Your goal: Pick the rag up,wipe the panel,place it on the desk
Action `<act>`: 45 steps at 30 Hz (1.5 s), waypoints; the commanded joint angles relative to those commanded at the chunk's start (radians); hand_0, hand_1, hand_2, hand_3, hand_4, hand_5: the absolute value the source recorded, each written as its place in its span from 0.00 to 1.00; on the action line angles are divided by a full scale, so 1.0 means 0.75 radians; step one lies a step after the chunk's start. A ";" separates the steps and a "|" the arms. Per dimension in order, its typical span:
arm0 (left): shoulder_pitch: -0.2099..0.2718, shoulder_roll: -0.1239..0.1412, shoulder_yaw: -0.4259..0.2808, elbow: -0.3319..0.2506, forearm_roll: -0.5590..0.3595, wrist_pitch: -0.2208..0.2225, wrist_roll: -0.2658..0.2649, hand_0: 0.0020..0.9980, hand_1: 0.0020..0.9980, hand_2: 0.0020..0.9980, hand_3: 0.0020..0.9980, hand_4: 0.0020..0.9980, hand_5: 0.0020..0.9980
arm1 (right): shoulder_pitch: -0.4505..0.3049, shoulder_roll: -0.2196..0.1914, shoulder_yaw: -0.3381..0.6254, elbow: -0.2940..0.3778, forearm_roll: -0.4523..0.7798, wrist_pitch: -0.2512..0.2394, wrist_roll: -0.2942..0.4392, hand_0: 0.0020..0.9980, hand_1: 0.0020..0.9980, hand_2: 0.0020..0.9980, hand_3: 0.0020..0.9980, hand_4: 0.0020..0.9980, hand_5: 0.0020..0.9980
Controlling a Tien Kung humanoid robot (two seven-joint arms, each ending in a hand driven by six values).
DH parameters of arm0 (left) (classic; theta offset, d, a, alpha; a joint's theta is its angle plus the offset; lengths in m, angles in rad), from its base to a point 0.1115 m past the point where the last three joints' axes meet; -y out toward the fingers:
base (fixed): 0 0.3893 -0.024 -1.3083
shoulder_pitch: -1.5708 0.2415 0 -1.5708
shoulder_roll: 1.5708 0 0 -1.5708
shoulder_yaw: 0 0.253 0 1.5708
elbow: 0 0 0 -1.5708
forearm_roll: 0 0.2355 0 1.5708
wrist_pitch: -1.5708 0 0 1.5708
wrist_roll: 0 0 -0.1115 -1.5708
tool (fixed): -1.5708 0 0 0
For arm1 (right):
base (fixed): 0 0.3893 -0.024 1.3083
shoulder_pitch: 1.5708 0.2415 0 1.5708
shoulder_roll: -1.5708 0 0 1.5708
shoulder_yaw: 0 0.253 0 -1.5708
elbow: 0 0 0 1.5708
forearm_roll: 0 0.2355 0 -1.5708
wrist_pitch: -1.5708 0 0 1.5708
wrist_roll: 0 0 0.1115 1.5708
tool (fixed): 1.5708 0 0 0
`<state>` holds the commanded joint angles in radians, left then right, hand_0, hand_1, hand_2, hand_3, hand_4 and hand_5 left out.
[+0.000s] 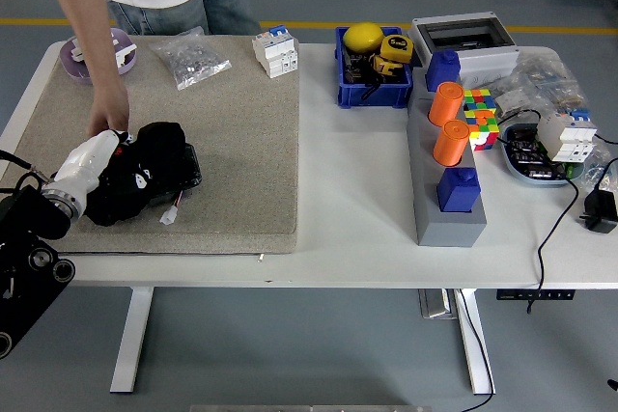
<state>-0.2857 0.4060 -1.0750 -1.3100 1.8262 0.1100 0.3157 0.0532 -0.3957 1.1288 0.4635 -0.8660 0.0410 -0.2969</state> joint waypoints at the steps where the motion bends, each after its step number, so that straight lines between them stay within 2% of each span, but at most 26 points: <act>1: -0.007 0.001 0.011 0.003 -0.002 0.002 -0.001 0.23 0.13 0.55 0.44 0.05 0.00 | 0.000 0.000 -0.001 0.000 0.001 0.000 0.000 0.77 0.66 0.72 0.70 1.00 0.64; 15: -0.080 -0.026 0.123 0.003 0.013 0.001 0.009 0.23 0.13 0.55 0.44 0.05 0.00 | 0.001 -0.002 -0.016 -0.002 0.009 0.003 -0.001 0.77 0.66 0.72 0.70 1.00 0.64; 25: -0.092 -0.037 0.147 -0.008 0.035 0.008 0.012 0.23 0.13 0.55 0.44 0.05 0.00 | 0.000 -0.002 -0.021 -0.002 0.011 0.003 -0.001 0.77 0.66 0.72 0.70 1.00 0.64; 33: -0.059 -0.022 0.092 0.028 0.049 0.018 0.007 0.23 0.13 0.54 0.44 0.05 0.00 | -0.005 -0.004 -0.020 -0.001 0.012 0.002 -0.001 0.77 0.66 0.72 0.70 1.00 0.64; 45: 0.032 0.016 -0.058 0.045 0.084 0.019 0.005 0.23 0.13 0.54 0.44 0.05 0.00 | -0.008 -0.006 -0.017 -0.002 0.016 0.005 -0.002 0.77 0.66 0.71 0.70 1.00 0.64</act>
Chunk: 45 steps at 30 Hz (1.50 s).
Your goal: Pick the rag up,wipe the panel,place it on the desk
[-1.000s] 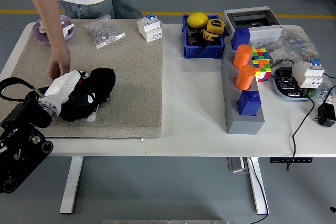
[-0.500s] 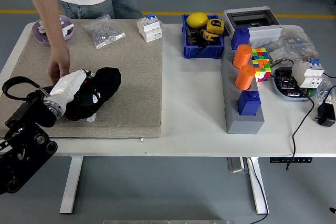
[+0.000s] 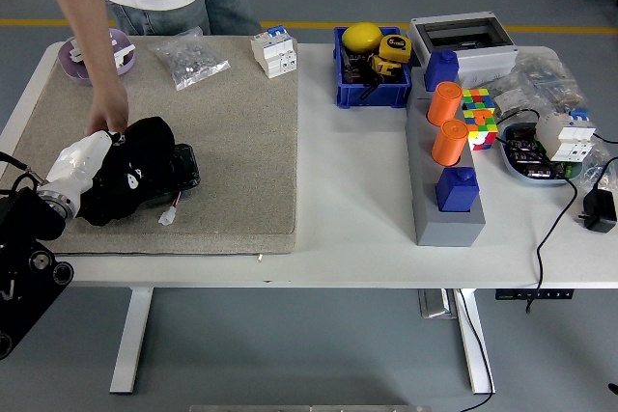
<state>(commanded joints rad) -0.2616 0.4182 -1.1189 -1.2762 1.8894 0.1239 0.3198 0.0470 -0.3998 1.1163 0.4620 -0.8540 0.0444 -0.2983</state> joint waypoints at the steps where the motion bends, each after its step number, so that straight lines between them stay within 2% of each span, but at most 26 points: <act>1: 0.008 0.004 -0.014 0.000 0.002 0.001 -0.001 0.23 0.13 0.54 0.44 0.05 0.00 | 0.000 0.000 0.000 0.000 0.000 0.001 0.000 0.77 0.66 0.71 0.70 1.00 0.64; 14: 0.088 0.067 -0.145 0.019 0.035 -0.006 0.001 0.23 0.13 0.54 0.44 0.06 0.00 | -0.002 -0.004 0.003 0.001 0.001 0.001 -0.001 0.77 0.66 0.71 0.70 1.00 0.64; 21: 0.135 0.068 -0.264 0.032 0.048 -0.005 -0.002 0.23 0.14 0.54 0.44 0.06 0.00 | -0.003 -0.003 0.009 0.001 0.000 0.002 -0.001 0.77 0.66 0.71 0.70 1.00 0.64; 24: 0.156 0.088 -0.273 0.036 0.048 -0.007 -0.004 0.23 0.14 0.54 0.44 0.06 0.00 | -0.003 -0.002 0.012 0.000 0.000 0.002 -0.001 0.77 0.66 0.71 0.70 1.00 0.64; 36: 0.219 0.131 -0.319 0.019 0.045 -0.004 -0.009 0.23 0.14 0.54 0.45 0.06 0.00 | -0.003 -0.005 0.017 0.000 0.000 0.001 -0.001 0.77 0.66 0.71 0.70 1.00 0.64; 45: 0.251 0.122 -0.310 -0.046 0.047 0.011 -0.015 0.23 0.14 0.53 0.45 0.06 0.00 | 0.000 -0.004 0.019 0.000 -0.002 -0.001 0.000 0.77 0.66 0.71 0.70 1.00 0.64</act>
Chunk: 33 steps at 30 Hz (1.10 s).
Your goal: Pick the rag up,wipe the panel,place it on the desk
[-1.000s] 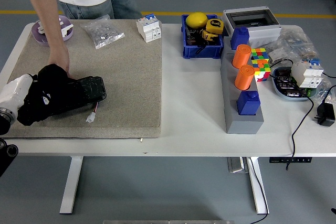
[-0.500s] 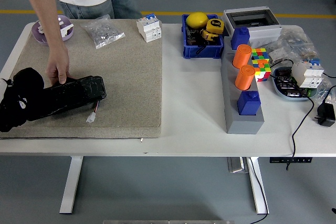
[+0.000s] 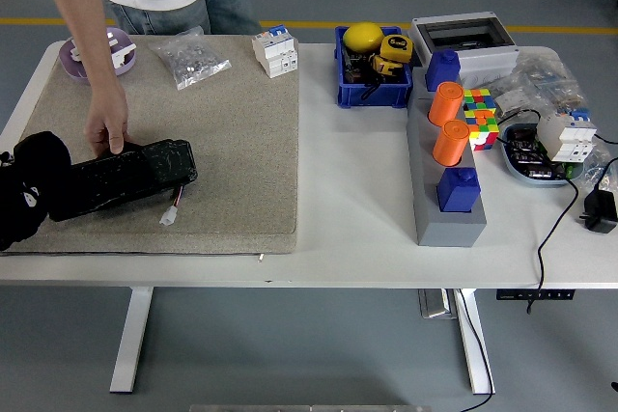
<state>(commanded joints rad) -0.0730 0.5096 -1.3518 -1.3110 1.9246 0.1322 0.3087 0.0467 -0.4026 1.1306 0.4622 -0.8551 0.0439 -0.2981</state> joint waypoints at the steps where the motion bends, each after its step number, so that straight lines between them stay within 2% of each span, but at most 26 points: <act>1: -0.001 -0.003 0.005 -0.004 0.002 0.003 -0.001 0.23 0.14 0.53 0.45 0.06 0.00 | 0.000 0.000 0.000 0.000 0.000 0.000 0.000 0.77 0.66 0.71 0.70 1.00 0.64; 8: -0.021 -0.018 0.043 -0.027 0.048 0.017 0.009 0.23 0.14 0.53 0.45 0.06 0.00 | -0.001 -0.001 0.000 0.000 0.001 0.000 -0.001 0.77 0.66 0.71 0.70 1.00 0.64; 23: -0.123 -0.043 0.239 -0.059 0.078 0.027 0.028 0.23 0.14 0.53 0.45 0.06 0.00 | 0.001 -0.003 -0.012 0.000 0.003 -0.002 -0.001 0.77 0.66 0.71 0.70 1.00 0.65; 27: -0.174 -0.050 0.306 -0.074 0.094 0.019 0.040 0.23 0.14 0.53 0.45 0.06 0.00 | 0.004 -0.004 -0.015 0.001 0.005 -0.002 -0.001 0.77 0.66 0.71 0.70 1.00 0.65; 33: -0.263 -0.071 0.414 -0.048 0.102 -0.008 0.063 0.23 0.14 0.53 0.45 0.06 0.00 | 0.007 -0.006 -0.022 -0.001 0.010 -0.001 0.000 0.77 0.66 0.71 0.70 1.00 0.65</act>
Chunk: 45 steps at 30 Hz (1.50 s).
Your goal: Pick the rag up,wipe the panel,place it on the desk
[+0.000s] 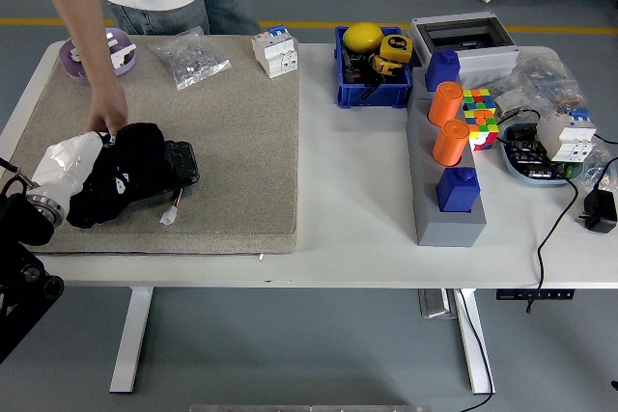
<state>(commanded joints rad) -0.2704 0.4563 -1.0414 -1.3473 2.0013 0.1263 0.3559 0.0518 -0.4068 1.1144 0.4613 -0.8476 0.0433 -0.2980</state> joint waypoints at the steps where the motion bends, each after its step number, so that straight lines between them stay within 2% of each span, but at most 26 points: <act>1: -0.007 -0.002 0.009 0.001 0.002 -0.002 0.002 0.23 0.14 0.53 0.45 0.06 0.00 | 0.000 0.000 -0.001 0.000 0.001 0.000 0.000 0.77 0.66 0.71 0.70 1.00 0.65; 5: -0.066 -0.012 0.085 0.011 0.003 -0.023 0.015 0.23 0.14 0.53 0.45 0.07 0.00 | 0.001 -0.001 -0.007 -0.003 0.007 0.002 0.000 0.77 0.66 0.71 0.70 1.00 0.65; 10: -0.110 -0.026 0.143 0.021 0.006 -0.040 0.030 0.23 0.14 0.53 0.45 0.07 0.00 | 0.000 -0.004 -0.007 -0.003 0.007 0.003 0.000 0.77 0.65 0.71 0.70 1.00 0.65; 21: -0.156 -0.060 0.196 0.011 0.005 -0.049 0.046 0.23 0.14 0.53 0.45 0.07 0.00 | 0.004 -0.002 -0.012 -0.003 0.012 0.003 0.000 0.77 0.65 0.71 0.70 1.00 0.65; 32: -0.112 -0.045 0.135 0.024 0.014 -0.034 0.042 0.23 0.14 0.53 0.45 0.07 0.00 | 0.001 0.000 -0.008 -0.002 0.012 0.003 0.001 0.77 0.65 0.71 0.70 1.00 0.65; 45: -0.001 -0.006 -0.009 0.021 0.057 -0.030 0.042 0.23 0.14 0.53 0.45 0.07 0.00 | -0.003 -0.001 0.001 -0.002 0.011 0.002 0.001 0.77 0.66 0.71 0.70 1.00 0.65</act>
<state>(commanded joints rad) -0.2709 0.4519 -1.0479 -1.3313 2.0437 0.1034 0.3871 0.0495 -0.4077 1.1151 0.4599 -0.8394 0.0451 -0.2971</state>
